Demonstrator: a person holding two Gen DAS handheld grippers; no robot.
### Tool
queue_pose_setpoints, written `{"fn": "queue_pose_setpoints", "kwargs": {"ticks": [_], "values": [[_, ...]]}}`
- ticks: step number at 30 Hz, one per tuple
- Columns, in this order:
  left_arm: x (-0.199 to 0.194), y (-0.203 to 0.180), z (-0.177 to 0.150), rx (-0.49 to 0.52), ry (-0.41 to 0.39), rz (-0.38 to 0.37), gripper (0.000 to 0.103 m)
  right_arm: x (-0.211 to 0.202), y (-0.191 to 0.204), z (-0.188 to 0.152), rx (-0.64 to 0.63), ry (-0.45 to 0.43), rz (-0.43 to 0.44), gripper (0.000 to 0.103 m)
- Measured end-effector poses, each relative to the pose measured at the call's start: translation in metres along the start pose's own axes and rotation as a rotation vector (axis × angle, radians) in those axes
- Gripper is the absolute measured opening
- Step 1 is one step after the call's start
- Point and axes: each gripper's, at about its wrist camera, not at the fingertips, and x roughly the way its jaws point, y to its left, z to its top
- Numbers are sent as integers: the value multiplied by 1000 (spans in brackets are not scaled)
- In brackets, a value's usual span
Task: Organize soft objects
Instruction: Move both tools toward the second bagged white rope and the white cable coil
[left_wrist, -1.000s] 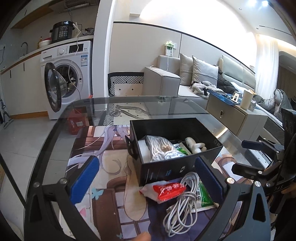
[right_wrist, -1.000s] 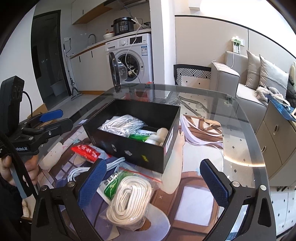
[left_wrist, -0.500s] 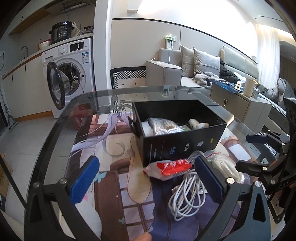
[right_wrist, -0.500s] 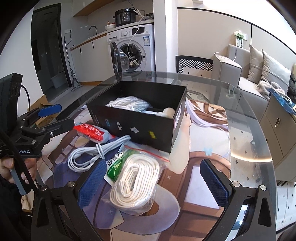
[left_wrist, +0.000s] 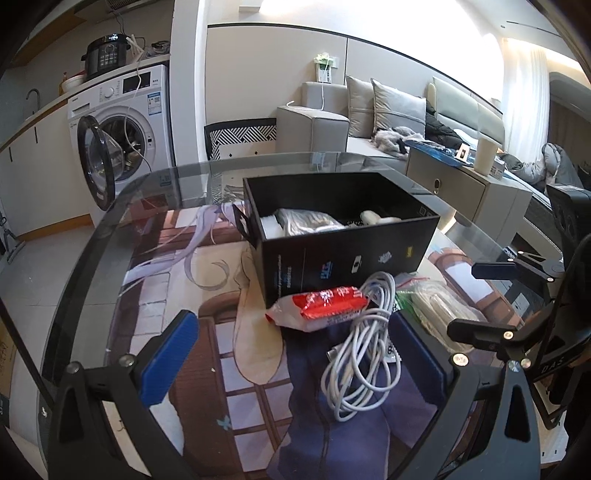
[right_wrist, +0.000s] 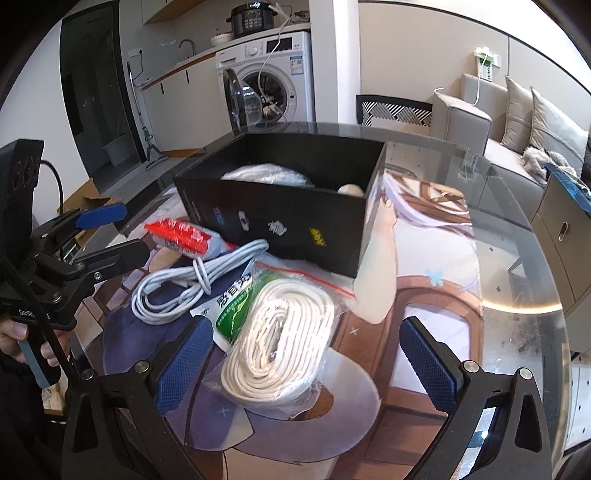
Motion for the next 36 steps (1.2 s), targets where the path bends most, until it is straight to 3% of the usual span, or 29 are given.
{"fn": "queue_pose_setpoints", "kwargs": {"ticks": [16,27,36], "values": [[13,-13,-4,25,63,-38,103,19,-14,-6,24,77,-20,103],[25,-20,-5,39,115,-56,103,21,-26,-10,38,85,-22,102],[33,-29,-7,63,143,-63,103,19,-18,-11,13,64,-6,88]]}}
